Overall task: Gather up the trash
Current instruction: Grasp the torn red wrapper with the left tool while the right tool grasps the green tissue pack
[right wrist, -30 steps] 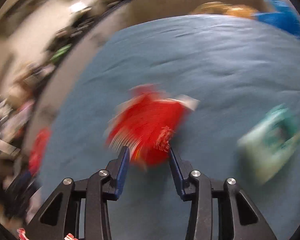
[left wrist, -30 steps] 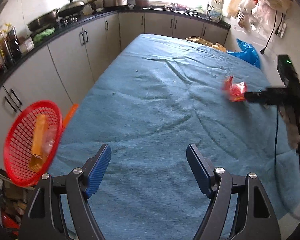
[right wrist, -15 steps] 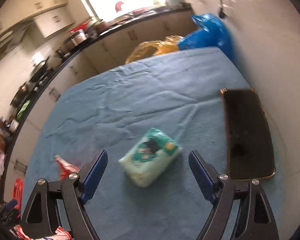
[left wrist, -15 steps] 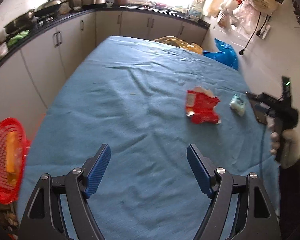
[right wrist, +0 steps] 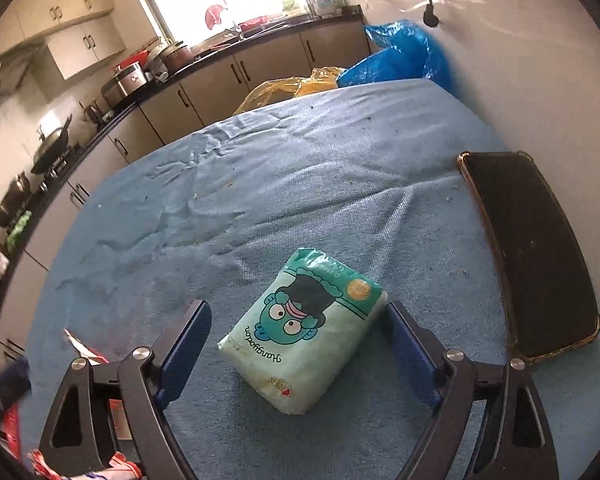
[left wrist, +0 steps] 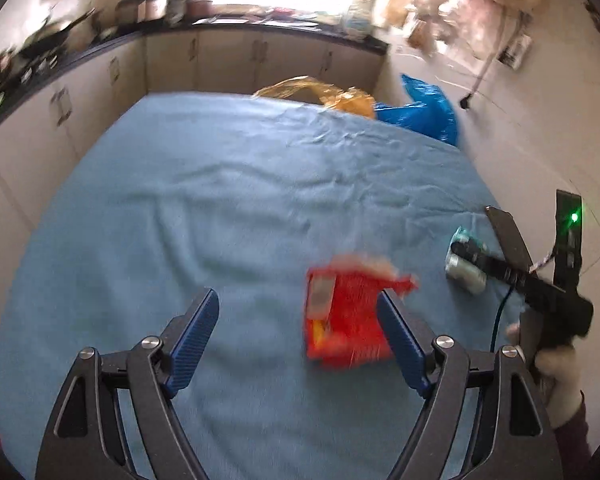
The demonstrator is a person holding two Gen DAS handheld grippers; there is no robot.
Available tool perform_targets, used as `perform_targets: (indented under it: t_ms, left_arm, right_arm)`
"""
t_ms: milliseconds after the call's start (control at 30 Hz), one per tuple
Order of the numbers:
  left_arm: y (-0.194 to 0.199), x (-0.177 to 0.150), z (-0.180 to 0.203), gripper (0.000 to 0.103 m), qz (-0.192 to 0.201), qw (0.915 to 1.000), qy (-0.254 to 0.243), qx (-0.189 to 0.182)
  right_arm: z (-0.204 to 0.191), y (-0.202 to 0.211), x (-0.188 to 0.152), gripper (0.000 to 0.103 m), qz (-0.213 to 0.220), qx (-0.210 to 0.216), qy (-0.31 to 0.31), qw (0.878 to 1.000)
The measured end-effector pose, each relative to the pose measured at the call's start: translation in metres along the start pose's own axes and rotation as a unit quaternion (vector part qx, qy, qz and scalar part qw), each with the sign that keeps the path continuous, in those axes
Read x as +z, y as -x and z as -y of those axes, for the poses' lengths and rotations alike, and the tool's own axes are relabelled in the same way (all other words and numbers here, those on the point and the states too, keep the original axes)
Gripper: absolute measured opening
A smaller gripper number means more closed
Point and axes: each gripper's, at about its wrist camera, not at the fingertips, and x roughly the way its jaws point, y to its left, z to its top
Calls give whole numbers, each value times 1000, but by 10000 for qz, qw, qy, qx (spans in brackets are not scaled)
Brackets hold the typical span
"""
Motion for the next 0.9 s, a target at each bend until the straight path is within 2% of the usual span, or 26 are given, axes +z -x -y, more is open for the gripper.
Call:
perform_targets:
  t_ms: [33,133,200,267,367,433,467,500,533,600,767,833,867,900]
  left_arm:
    - [-6,6,2,84,-1,10000,-97,-18]
    - [-29,25,5,84,-38,9992,-355,-157]
    - [-45,31,5,84,-295,9980,-430,-368]
    - [-54,28,5,84,-594,9947,-503,-668]
    - [-61,17,12,84,-900,9904,-691,-785]
    - [-61,7,17,71,-1052,9877,-752,-881]
    - [-61,1,20,45,-1156,9858,-777,-939]
    - [-61,-5,24,34,-1252,9845,-813,-919]
    - [-56,-12,28,25,-1224,9855,-906,-747]
    - [-47,-24,32,13,-1386,9827,-849,-885]
    - [-23,-54,39,12,-1573,9769,-770,-1227]
    - [-15,-62,41,19,-1583,9758,-765,-1298]
    - [-9,-66,43,33,-1539,9761,-814,-1303]
    - [-1,-68,44,55,-1400,9784,-933,-1205]
  right_arm:
    - [-1,0,-1,89,-6,-29,72,10000]
    - [-5,1,-6,74,-14,-121,242,9996]
    - [-8,-1,-6,62,-6,-173,388,9991]
    - [-8,-1,-7,56,2,-126,448,9989]
    - [-8,-4,-6,50,-7,-14,498,9988]
    - [-8,-3,-8,48,-12,56,516,9987]
    - [-7,-3,-8,47,-16,83,507,9987]
    - [-7,-1,-8,46,-20,104,499,9987]
    - [-7,-1,-8,45,-25,122,499,9987]
    - [-6,1,-10,42,-50,207,485,9986]
    - [-3,6,-14,34,-169,445,412,9980]
    - [-3,8,-17,34,-215,503,378,9978]
    - [-3,8,-18,34,-238,523,372,9976]
    - [-3,8,-19,37,-256,549,378,9974]
